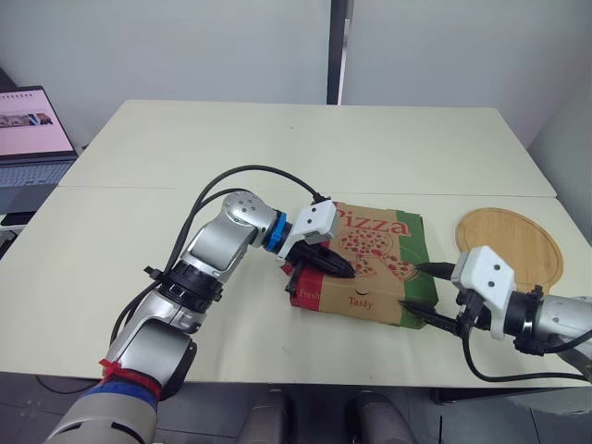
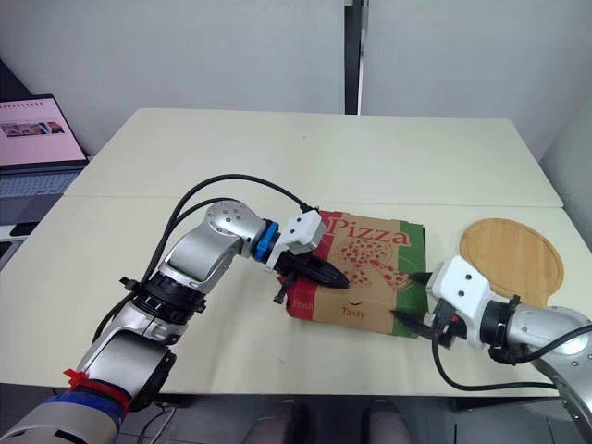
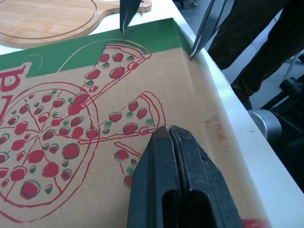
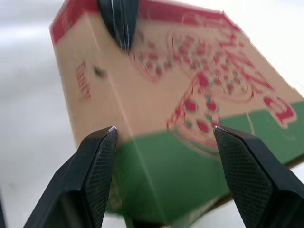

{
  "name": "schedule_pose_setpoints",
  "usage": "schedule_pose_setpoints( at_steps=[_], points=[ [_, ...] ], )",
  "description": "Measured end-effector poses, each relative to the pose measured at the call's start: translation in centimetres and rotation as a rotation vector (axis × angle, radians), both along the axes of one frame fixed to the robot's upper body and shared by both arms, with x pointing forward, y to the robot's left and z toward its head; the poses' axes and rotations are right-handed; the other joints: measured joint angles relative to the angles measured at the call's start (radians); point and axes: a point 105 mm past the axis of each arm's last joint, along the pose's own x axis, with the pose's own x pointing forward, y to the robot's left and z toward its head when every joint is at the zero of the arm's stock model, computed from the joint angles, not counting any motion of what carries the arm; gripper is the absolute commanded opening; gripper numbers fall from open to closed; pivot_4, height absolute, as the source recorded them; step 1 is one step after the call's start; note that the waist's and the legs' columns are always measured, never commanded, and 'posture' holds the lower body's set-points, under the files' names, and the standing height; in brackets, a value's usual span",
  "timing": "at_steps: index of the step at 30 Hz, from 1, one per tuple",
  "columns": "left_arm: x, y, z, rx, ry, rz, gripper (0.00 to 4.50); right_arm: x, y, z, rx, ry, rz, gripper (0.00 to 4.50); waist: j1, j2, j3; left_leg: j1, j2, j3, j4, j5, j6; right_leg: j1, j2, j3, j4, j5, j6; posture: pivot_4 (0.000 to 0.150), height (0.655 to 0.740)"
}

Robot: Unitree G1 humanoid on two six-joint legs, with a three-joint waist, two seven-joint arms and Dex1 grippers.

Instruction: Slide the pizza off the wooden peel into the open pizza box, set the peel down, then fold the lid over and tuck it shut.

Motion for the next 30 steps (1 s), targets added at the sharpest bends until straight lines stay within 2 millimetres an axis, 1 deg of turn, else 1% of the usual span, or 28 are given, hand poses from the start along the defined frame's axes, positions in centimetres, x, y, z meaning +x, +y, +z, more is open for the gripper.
schedule_pose_setpoints(
  at_steps=[3,7,11,13,15,19,20,23,30],
  points=[
    [0.0,0.0,-0.1,0.0,-0.001,0.001,0.0,0.2,0.6,0.7,0.048,0.007,0.005,3.47,0.0,0.0,0.0,0.0,0.0,0.0,0.0,0.0,0.0,0.0,0.0,0.0,0.0,0.0,0.0,0.15,0.74],
    [0.0,0.0,0.0,-0.001,-0.013,-0.001,0.0,0.5,1.4,1.1,0.09,0.019,0.018,3.47,0.001,0.0,0.0,0.0,0.0,0.0,0.0,0.0,0.0,0.0,0.0,0.0,0.0,0.0,0.0,0.15,0.74],
    [0.1,-0.1,0.0,-0.002,-0.014,0.006,0.0,-0.8,1.2,0.2,0.032,0.109,0.07,3.47,0.001,0.0,0.0,-0.001,-0.001,0.0,0.0,0.0,0.0,0.0,0.0,0.0,-0.001,0.0,0.0,0.15,0.74],
    [0.1,-0.1,0.0,-0.002,-0.009,0.01,0.0,-1.3,1.2,-0.1,-0.025,0.116,0.094,3.47,0.002,0.0,0.0,0.0,-0.001,-0.001,0.0,0.0,0.0,0.0,0.0,0.0,0.0,0.0,0.0,0.15,0.74],
    [0.1,-0.1,0.0,-0.002,-0.005,0.01,0.0,-1.4,1.3,-0.5,-0.075,0.1,0.108,3.47,0.001,0.0,0.0,0.0,-0.001,-0.001,0.0,0.0,0.0,0.0,0.0,0.0,0.0,0.0,0.0,0.15,0.74],
    [0.1,-0.2,0.2,-0.005,-0.007,0.003,0.0,-0.7,1.3,-1.3,-0.154,0.03,0.102,3.47,0.0,0.0,0.0,0.0,-0.001,-0.001,0.0,0.0,0.0,0.0,0.0,0.0,0.0,0.0,0.0,0.15,0.74],
    [0.0,-0.2,0.2,-0.005,-0.006,0.001,0.0,-0.3,1.3,-1.3,-0.174,-0.001,0.096,3.47,0.0,0.0,0.0,0.0,-0.001,0.0,0.0,0.0,0.0,0.0,0.0,0.0,0.0,0.0,0.0,0.15,0.74],
    [0.0,-0.3,0.2,-0.007,-0.005,-0.007,0.0,0.7,1.4,-1.0,-0.189,-0.07,0.083,3.47,0.0,0.0,0.0,-0.001,-0.001,-0.001,0.0,0.0,0.0,0.0,0.0,0.0,0.0,0.0,0.0,0.15,0.74],
    [0.0,-0.6,0.8,-0.007,-0.022,-0.018,0.0,1.5,2.0,-0.4,-0.181,-0.138,0.087,3.47,0.0,0.0,0.0,0.0,-0.001,-0.001,0.0,0.0,0.0,0.0,0.0,0.0,0.0,0.0,0.0,0.15,0.74]
  ],
)
